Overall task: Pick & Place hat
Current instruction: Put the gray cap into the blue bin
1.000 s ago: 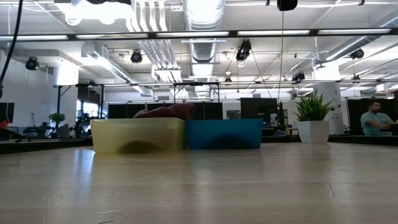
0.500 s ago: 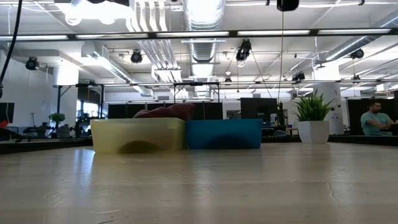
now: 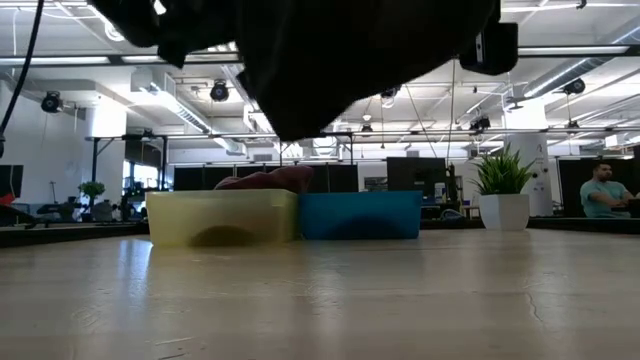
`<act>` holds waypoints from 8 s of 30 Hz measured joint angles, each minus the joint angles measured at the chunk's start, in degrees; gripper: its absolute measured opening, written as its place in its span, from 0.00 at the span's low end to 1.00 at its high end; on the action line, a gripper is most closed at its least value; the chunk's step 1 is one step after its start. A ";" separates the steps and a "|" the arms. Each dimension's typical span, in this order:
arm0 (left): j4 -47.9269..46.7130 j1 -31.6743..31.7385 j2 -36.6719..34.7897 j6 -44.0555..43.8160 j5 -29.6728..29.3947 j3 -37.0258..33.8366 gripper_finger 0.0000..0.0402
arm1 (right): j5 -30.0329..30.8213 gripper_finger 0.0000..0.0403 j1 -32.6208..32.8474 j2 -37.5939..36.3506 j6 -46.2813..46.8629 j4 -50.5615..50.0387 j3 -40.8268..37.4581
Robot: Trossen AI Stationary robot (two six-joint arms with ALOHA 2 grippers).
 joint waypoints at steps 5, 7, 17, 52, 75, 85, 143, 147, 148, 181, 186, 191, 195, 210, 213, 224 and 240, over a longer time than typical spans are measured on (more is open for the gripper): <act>-0.07 0.01 -0.01 -0.97 -0.56 -6.64 0.33 | -2.02 0.04 0.02 1.00 -0.04 0.12 -0.51; 0.13 0.01 -0.02 -2.39 -1.09 -8.96 0.33 | -2.01 0.04 0.02 1.18 -0.58 0.10 -0.93; 3.47 -0.73 -0.15 -9.76 -1.34 -14.59 0.33 | -9.35 0.04 0.66 1.75 -16.48 -2.57 -2.06; 2.94 -23.43 14.51 -16.11 -13.66 -4.92 0.33 | -2.14 0.07 7.89 22.35 -69.63 -44.85 21.97; -10.93 -25.57 31.76 8.78 -24.32 19.89 0.33 | -0.50 0.08 8.87 22.51 -75.04 -43.11 21.64; -12.96 -25.80 36.43 14.47 -23.97 24.59 0.33 | -2.11 0.34 9.51 22.57 -83.63 -43.56 21.62; -30.12 -28.94 29.77 18.13 -28.47 15.68 0.33 | -6.59 0.55 8.98 36.30 -32.05 -36.35 35.36; -31.98 -29.42 29.66 19.22 -28.47 15.47 0.33 | -7.52 0.55 9.15 37.96 -27.20 -43.90 37.04; -31.99 -29.51 29.57 19.45 -28.47 15.47 0.33 | -7.55 0.55 9.34 38.14 -26.88 -44.64 37.35; -17.09 -35.01 18.28 45.14 -38.47 -3.32 0.33 | 0.89 0.55 10.54 55.00 -39.37 -48.36 55.06; -13.40 -35.52 22.29 46.09 -36.65 1.05 0.33 | 4.13 0.55 11.04 56.05 -34.70 -57.58 62.01; -19.99 -35.66 22.78 47.21 -38.03 5.28 0.33 | 7.82 0.55 12.06 56.12 -32.70 -58.80 64.87; -24.90 -35.66 21.40 49.87 -40.35 6.18 0.33 | 7.89 0.55 12.04 56.40 -28.42 -59.21 62.36; -25.32 -35.66 20.70 46.45 -41.87 6.16 0.33 | 5.14 0.38 10.93 57.23 -15.96 -58.20 55.95; -25.31 -35.66 20.70 45.11 -41.89 6.16 0.33 | 6.39 0.24 10.75 57.47 -16.33 -58.83 55.44; -31.43 -36.51 17.03 34.72 -42.40 6.22 0.33 | 8.71 0.04 9.30 54.61 -16.29 -65.68 54.11; -40.19 -36.47 -7.93 22.37 -55.01 6.03 0.33 | 1.59 0.03 -3.87 15.70 -16.02 -62.23 41.38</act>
